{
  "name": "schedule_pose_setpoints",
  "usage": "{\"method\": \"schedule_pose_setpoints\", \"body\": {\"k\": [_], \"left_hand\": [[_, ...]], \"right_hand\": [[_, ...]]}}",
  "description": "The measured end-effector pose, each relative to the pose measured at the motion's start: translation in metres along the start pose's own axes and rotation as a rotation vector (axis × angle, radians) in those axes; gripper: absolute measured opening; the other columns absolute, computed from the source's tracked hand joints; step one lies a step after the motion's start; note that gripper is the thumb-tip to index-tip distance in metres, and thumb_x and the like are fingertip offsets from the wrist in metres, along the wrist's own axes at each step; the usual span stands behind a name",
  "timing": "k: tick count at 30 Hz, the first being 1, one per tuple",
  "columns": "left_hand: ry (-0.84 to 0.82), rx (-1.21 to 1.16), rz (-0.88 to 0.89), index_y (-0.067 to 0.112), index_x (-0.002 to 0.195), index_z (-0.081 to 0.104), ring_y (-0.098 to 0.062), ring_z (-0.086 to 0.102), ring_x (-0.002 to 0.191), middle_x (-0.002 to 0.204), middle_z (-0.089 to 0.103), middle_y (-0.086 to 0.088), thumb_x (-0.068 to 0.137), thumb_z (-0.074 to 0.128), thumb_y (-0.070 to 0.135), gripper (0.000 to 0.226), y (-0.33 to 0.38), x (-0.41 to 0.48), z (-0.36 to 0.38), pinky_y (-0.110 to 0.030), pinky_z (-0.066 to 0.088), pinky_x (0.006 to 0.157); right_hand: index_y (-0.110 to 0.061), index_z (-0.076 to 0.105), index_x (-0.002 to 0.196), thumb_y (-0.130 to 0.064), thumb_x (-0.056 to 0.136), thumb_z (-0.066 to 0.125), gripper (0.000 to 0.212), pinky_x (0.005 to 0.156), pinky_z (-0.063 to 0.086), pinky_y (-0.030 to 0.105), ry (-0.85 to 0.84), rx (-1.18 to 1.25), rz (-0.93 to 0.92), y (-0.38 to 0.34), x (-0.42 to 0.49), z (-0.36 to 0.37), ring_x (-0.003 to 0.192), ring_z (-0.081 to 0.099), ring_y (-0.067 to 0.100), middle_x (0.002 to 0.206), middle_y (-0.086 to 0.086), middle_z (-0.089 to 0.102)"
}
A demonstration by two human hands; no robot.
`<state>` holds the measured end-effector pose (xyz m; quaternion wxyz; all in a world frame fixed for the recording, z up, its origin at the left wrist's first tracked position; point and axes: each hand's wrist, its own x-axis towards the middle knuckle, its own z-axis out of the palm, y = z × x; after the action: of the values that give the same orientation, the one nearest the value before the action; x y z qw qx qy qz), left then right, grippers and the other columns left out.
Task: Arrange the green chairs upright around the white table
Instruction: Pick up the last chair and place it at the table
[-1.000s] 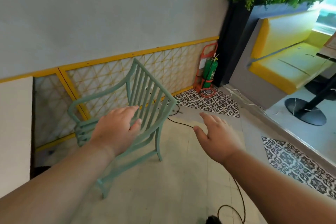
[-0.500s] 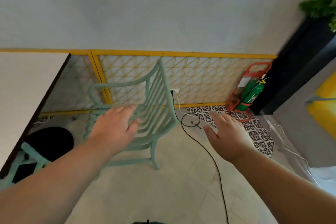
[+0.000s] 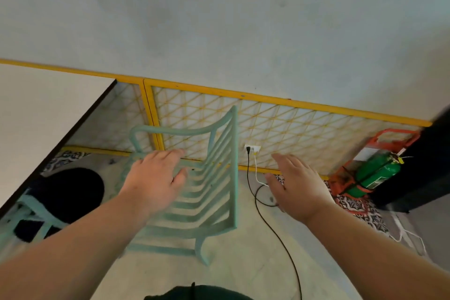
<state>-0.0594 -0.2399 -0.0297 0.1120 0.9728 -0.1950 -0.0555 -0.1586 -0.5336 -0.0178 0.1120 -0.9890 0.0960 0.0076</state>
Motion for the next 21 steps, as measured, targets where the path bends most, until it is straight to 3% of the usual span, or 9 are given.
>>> {"method": "schedule_pose_setpoints", "body": {"k": [5,14,21], "left_hand": [[0.073,-0.022,-0.123,0.029,0.150,0.039,-0.022,0.039,0.140,0.153,0.045,0.006,0.100,0.040,0.046,0.053,0.031,0.046,0.001,-0.046,0.038,0.108],[0.103,-0.086,-0.515,0.028,0.152,0.037,-0.024,0.040,0.139,0.150,0.048,0.003,0.100,0.036,0.050,0.057,0.123,0.084,0.059,-0.048,0.040,0.107],[0.133,-0.106,-0.728,0.029,0.153,0.034,-0.021,0.038,0.143,0.154,0.045,0.004,0.095,0.024,0.057,0.065,0.153,0.056,0.067,-0.047,0.036,0.113]], "right_hand": [[-0.021,0.032,0.157,-0.050,0.103,0.038,0.061,0.120,0.025,0.038,-0.058,0.008,-0.105,0.042,0.070,0.001,0.148,0.029,0.018,0.157,-0.001,0.041],[-0.017,0.038,0.155,-0.048,0.103,0.040,0.060,0.119,0.030,0.040,-0.152,-0.062,-0.452,0.134,0.206,0.008,0.145,0.037,0.022,0.153,0.005,0.047],[-0.018,0.036,0.156,-0.048,0.104,0.039,0.060,0.118,0.033,0.041,-0.230,-0.135,-0.652,0.121,0.258,0.010,0.144,0.038,0.023,0.154,0.005,0.046]]}}
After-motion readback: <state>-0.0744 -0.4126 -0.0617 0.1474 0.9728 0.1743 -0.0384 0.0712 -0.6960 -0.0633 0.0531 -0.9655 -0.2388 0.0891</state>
